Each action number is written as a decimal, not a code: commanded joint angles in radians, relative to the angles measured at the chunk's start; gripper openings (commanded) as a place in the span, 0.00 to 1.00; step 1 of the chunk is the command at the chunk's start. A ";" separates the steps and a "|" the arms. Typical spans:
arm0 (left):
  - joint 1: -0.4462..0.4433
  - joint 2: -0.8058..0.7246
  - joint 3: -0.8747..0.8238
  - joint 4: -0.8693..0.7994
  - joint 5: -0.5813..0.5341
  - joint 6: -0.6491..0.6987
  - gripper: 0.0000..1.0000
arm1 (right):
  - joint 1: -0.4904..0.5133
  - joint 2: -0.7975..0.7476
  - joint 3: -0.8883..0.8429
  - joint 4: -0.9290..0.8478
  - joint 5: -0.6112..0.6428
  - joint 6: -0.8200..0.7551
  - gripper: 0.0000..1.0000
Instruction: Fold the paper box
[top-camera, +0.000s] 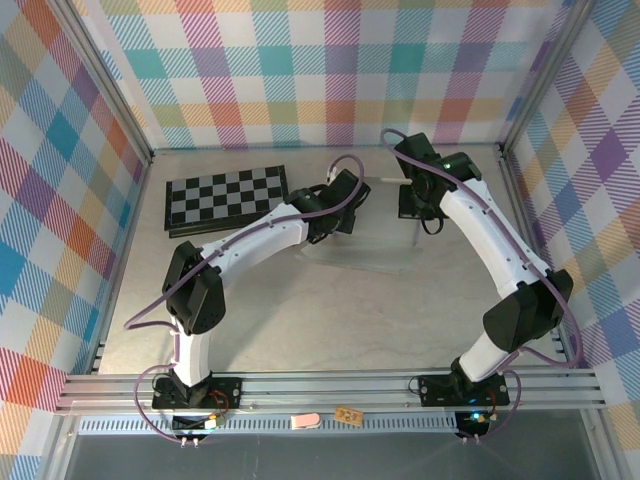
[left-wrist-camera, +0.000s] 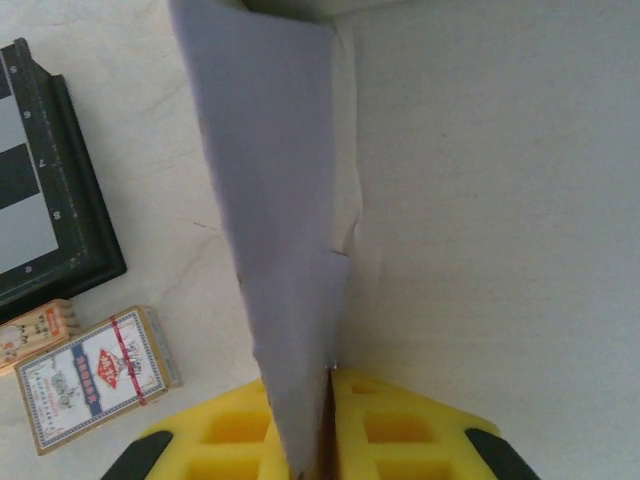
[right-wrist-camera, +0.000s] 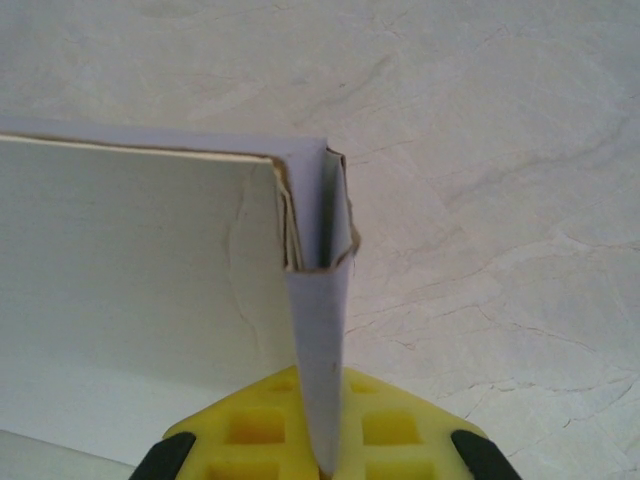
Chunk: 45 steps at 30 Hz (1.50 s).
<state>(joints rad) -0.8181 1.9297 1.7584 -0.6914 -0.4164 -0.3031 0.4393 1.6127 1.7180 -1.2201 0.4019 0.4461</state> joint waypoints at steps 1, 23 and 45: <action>0.008 0.020 0.022 -0.079 -0.111 -0.010 0.07 | 0.005 -0.034 0.000 -0.023 0.022 0.014 0.00; 0.072 -0.165 -0.126 0.207 0.294 0.037 0.54 | 0.006 -0.035 0.012 -0.027 0.002 0.014 0.00; 0.180 -0.069 -0.095 0.161 0.569 0.068 0.48 | 0.004 -0.024 0.034 -0.032 -0.003 0.010 0.00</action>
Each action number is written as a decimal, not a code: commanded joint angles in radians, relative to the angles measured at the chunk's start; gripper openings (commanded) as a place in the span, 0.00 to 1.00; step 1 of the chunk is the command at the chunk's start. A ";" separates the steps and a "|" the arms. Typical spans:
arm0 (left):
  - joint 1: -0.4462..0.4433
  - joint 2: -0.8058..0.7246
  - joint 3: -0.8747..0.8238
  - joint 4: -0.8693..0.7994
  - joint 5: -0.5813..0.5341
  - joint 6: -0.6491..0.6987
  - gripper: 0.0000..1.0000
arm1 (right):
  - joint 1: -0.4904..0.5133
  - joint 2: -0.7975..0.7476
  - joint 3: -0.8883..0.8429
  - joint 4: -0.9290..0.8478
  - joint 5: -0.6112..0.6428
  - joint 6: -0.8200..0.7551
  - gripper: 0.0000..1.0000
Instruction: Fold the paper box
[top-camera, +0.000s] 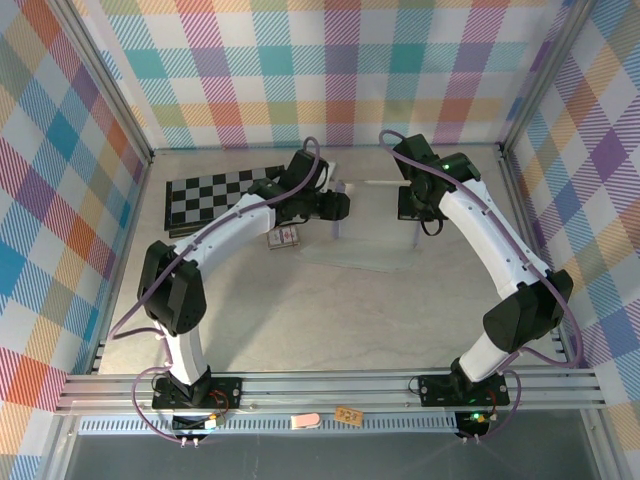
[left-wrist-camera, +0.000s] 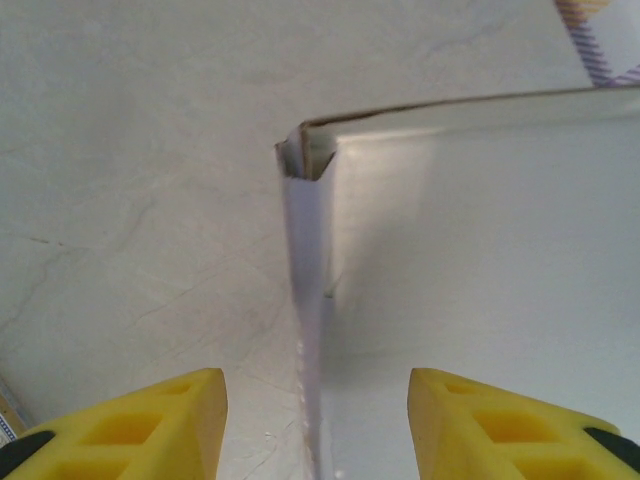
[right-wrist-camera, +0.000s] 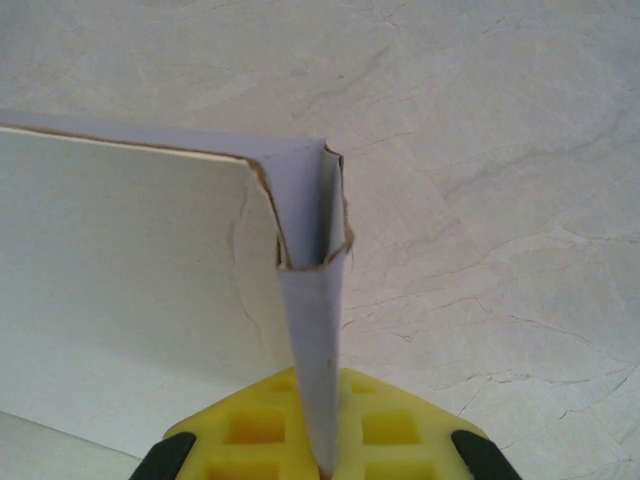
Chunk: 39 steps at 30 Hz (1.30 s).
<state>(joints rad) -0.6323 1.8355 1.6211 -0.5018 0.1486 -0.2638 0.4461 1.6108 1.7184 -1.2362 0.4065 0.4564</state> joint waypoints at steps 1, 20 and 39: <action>-0.007 0.036 0.052 -0.031 -0.003 0.029 0.47 | -0.003 -0.022 0.035 -0.015 -0.009 0.002 0.00; -0.103 0.119 0.159 -0.184 -0.384 0.096 0.00 | -0.003 -0.020 0.038 -0.031 0.007 0.020 0.00; -0.167 0.170 0.252 -0.321 -0.568 0.084 0.08 | -0.002 -0.016 0.028 -0.032 0.017 0.029 0.00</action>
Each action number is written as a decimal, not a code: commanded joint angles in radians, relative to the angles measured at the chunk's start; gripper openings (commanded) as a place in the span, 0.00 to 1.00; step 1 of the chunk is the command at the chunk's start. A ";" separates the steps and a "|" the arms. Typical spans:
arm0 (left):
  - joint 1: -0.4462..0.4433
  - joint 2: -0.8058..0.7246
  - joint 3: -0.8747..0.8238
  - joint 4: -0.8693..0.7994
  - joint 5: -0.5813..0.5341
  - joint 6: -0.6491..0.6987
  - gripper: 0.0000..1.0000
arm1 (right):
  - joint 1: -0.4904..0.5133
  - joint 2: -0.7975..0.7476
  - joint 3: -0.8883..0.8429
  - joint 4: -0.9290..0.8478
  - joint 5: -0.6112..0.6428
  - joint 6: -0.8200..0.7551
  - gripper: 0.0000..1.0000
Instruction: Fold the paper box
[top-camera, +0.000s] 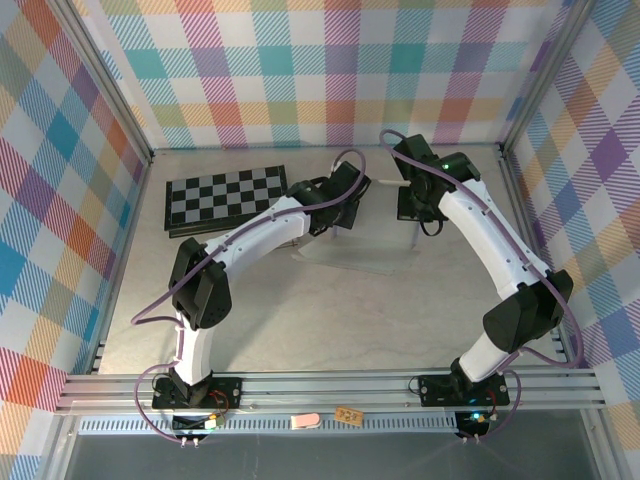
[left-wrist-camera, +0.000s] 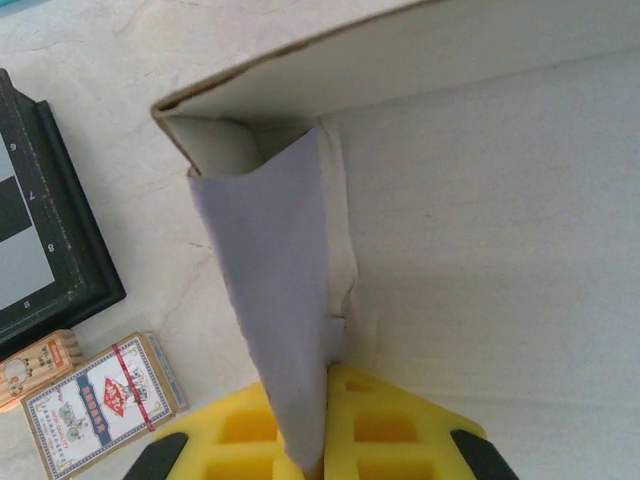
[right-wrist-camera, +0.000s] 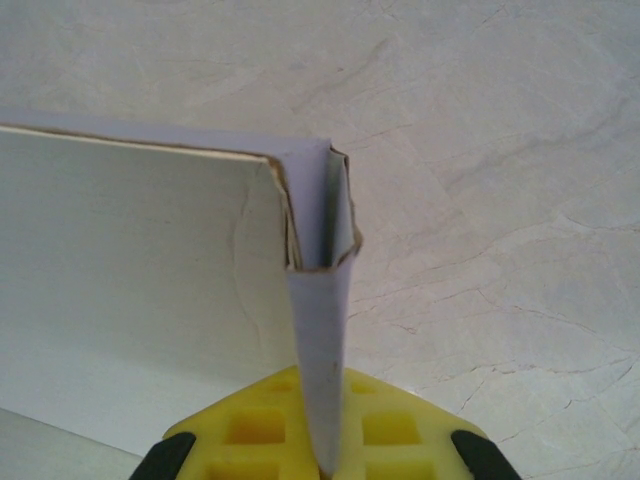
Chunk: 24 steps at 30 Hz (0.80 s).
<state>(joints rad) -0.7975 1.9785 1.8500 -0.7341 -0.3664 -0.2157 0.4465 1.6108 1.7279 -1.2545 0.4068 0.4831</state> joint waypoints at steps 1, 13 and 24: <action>-0.003 0.022 0.026 -0.083 -0.031 0.036 0.22 | -0.002 -0.016 0.016 -0.013 0.014 0.002 0.00; 0.019 -0.014 0.244 -0.178 0.115 -0.162 0.60 | -0.006 0.005 -0.049 0.034 0.002 0.024 0.00; 0.070 -0.032 0.330 -0.261 0.101 -0.201 0.61 | -0.132 0.072 -0.190 0.135 -0.134 0.183 0.00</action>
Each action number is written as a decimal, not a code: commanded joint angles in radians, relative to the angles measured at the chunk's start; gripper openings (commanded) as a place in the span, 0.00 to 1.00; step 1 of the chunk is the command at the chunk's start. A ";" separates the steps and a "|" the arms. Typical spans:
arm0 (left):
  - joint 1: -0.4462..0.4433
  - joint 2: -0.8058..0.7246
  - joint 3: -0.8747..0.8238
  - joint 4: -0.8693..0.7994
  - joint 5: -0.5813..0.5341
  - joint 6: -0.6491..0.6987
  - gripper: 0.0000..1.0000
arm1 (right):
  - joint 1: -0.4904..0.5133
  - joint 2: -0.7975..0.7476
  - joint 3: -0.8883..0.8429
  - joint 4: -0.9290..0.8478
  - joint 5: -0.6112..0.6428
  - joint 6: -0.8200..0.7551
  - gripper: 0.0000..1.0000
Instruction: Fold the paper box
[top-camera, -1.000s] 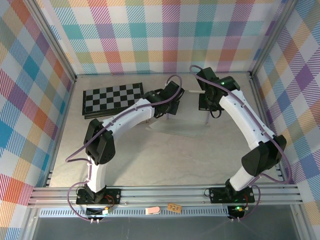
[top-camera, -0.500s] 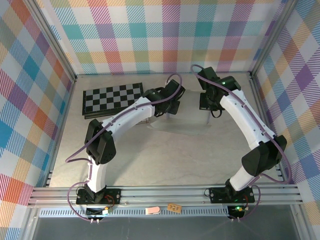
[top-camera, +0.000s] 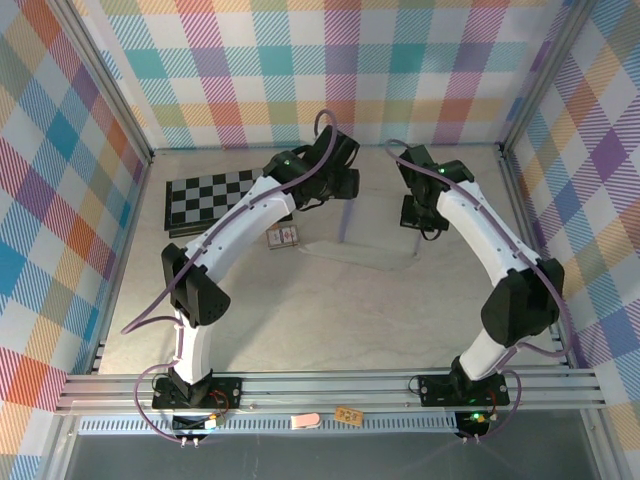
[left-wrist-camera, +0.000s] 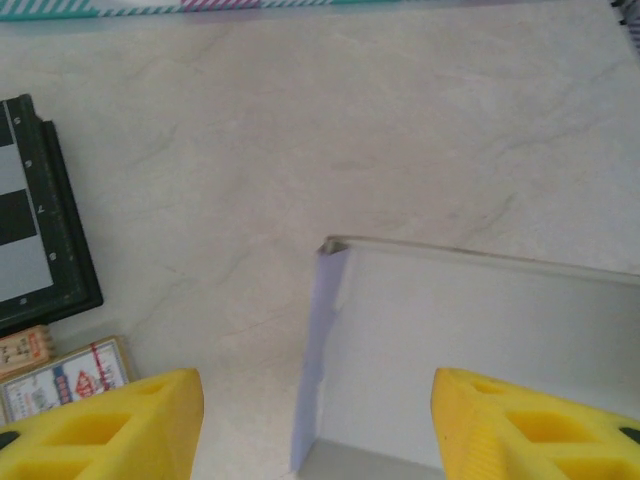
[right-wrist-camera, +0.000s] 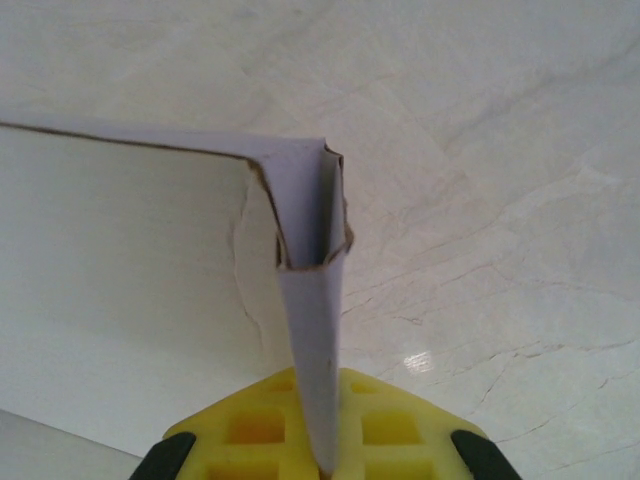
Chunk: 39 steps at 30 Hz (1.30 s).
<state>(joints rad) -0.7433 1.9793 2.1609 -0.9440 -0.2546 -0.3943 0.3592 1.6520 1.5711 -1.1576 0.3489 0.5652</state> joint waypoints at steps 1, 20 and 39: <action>0.019 -0.037 0.014 -0.053 -0.012 -0.022 0.60 | -0.067 0.042 -0.050 0.047 -0.097 0.143 0.00; 0.041 -0.125 -0.073 -0.032 0.057 -0.006 0.58 | -0.105 0.050 -0.401 0.174 -0.425 1.270 0.00; 0.059 -0.066 -0.105 -0.061 0.242 -0.004 0.60 | -0.121 0.039 -0.146 0.134 -0.363 0.921 0.62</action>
<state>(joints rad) -0.6884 1.8942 2.0331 -0.9745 -0.0185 -0.4004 0.2668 1.7409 1.3205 -0.9737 -0.0853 1.6737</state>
